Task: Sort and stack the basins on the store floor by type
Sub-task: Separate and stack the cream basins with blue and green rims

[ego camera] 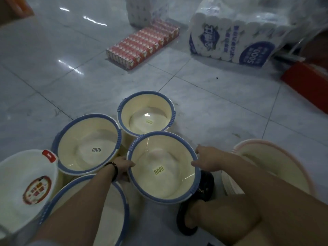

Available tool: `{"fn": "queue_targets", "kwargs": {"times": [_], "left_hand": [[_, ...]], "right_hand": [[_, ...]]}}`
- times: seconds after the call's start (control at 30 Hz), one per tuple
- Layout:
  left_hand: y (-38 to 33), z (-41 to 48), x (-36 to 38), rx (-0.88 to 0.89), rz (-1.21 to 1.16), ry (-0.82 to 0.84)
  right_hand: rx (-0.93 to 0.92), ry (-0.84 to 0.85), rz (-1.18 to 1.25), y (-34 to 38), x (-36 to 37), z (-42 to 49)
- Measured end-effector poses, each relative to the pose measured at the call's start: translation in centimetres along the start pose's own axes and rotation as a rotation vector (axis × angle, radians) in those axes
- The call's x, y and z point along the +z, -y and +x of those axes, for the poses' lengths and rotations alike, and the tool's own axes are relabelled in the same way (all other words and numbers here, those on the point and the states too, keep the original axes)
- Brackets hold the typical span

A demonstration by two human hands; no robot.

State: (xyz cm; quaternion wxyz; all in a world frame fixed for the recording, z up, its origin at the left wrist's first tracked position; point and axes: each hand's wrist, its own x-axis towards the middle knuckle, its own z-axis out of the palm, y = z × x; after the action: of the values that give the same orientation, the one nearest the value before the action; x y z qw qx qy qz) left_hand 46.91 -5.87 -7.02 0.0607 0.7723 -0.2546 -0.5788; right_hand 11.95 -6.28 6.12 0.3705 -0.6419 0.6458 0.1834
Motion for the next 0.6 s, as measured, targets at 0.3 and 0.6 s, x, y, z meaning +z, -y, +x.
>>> {"fn": "queue_targets", "kwargs": {"times": [0.3, 0.6], "left_hand": [[-7.2, -8.8, -1.7, 0.323, -0.104, 0.06], [-18.4, -23.1, 10.6, 0.573, -0.316, 0.197]], "right_hand": [[0.316, -0.362, 0.438, -2.5, -3.2, -5.6], [0.334, -0.936, 1.167, -13.2, -6.0, -14.8]]}}
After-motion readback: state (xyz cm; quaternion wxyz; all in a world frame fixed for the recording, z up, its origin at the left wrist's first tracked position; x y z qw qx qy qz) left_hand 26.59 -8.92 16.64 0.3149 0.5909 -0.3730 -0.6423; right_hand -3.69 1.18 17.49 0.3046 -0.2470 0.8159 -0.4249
